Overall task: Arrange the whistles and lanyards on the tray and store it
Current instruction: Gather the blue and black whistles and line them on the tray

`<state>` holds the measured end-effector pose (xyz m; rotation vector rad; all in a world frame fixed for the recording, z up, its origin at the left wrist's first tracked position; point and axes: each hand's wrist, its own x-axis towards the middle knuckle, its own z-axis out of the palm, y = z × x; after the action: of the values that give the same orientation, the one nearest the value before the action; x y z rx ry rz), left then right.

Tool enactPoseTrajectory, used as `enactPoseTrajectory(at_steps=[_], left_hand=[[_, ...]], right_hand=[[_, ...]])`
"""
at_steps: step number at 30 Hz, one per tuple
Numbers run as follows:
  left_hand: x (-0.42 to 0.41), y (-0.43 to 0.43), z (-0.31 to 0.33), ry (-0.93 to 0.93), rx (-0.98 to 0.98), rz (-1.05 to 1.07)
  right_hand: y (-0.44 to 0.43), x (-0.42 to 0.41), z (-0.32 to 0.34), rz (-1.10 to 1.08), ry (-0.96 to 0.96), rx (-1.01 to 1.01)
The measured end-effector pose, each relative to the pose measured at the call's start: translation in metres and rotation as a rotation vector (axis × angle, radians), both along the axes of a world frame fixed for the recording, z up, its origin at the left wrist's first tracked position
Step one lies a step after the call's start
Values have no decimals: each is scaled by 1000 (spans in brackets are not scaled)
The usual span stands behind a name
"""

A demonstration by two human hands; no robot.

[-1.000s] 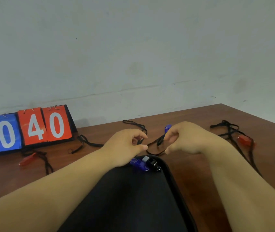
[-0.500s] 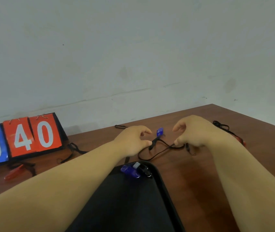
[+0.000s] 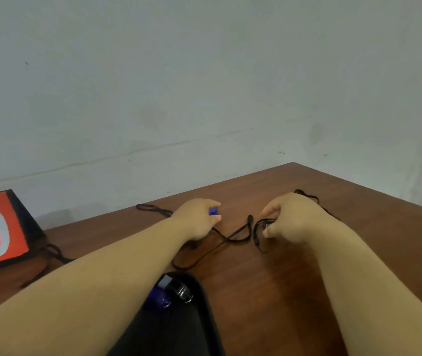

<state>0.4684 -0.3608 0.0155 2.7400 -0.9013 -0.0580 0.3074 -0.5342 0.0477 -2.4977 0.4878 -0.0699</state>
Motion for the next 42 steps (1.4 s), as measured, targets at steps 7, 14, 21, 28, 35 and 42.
enactPoseTrajectory(at_steps=[7,14,21,28,35,42], left_hand=[[-2,1,1,-54,-78,63],[-23,16,20,0,-256,58],[-73,54,48,80,-324,-24],[-120,127,60,325,-576,48],[-157,224,58,334,-724,247],[-168,281,44,349,-804,400]], right_hand=[[9,2,8,-13,137,-56],[14,-16,16,-29,57,-47],[19,-29,24,9,-81,-5],[50,-29,23,227,-301,263],[129,-31,20,446,-284,603],[195,-23,41,481,-107,613]])
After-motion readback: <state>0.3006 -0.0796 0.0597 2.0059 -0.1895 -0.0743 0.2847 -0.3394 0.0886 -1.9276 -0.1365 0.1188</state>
